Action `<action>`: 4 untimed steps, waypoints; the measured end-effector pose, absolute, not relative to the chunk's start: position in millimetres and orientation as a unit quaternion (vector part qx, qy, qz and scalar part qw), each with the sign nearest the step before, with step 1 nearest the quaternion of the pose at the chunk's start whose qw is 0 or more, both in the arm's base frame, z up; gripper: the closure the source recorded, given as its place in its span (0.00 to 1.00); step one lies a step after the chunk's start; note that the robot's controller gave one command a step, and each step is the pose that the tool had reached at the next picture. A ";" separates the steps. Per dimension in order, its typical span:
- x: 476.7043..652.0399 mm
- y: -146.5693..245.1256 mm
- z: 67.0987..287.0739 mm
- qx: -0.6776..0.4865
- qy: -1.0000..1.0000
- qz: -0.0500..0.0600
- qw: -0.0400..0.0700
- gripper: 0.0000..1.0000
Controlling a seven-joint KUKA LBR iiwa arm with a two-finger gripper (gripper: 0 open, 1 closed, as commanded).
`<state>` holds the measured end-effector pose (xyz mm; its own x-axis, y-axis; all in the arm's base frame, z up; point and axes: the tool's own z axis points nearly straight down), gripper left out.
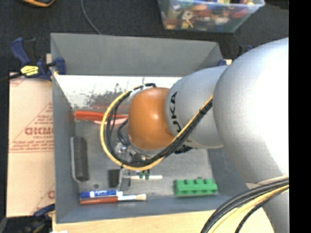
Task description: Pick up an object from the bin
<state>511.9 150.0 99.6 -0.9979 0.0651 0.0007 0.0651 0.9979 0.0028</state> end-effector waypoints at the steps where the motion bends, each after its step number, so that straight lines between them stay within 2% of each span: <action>1: 514.1 139.6 71.0 -0.041 -0.999 -0.004 -0.013 0.00; 2: 522.8 125.4 71.3 -0.045 -0.999 -0.004 -0.007 1.00; 3: 522.8 125.4 71.3 -0.045 -0.999 -0.004 -0.007 1.00; 4: 520.7 124.8 82.4 -0.046 -0.999 -0.003 -0.004 1.00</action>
Offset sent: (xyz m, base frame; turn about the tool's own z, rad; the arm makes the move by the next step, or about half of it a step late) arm 0.0096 -0.0243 -0.0296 0.0223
